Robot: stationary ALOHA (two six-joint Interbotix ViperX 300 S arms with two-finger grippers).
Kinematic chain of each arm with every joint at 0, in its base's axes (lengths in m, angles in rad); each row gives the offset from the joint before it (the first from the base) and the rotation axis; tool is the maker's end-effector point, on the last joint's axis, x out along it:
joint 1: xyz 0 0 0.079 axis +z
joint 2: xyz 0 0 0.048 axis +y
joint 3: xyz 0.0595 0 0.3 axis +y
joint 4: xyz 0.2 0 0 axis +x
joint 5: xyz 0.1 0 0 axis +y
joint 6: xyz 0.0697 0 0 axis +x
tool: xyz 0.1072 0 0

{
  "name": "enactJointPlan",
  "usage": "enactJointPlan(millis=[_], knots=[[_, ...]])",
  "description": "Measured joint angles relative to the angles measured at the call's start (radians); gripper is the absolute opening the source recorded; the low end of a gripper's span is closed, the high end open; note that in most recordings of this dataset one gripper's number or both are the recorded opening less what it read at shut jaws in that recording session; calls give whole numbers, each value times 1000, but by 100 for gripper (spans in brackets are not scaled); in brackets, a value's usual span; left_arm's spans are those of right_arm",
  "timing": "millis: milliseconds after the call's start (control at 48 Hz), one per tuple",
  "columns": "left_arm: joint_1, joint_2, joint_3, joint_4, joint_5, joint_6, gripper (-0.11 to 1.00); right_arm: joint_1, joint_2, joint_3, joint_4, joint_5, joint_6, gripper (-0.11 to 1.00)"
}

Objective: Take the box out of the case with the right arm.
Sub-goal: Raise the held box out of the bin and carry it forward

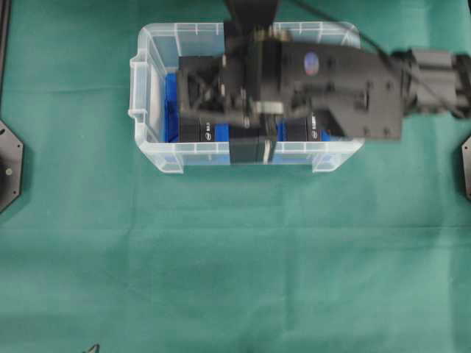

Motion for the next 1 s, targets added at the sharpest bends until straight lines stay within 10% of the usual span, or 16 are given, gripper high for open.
enactJointPlan(millis=[667, 1000], knots=[[0, 0, 0, -2, 2, -2, 0, 316, 0, 0, 2, 52, 319, 65], [-2, 0, 0, -2, 0, -2, 0, 318, 0, 0, 2, 69, 331, 65]])
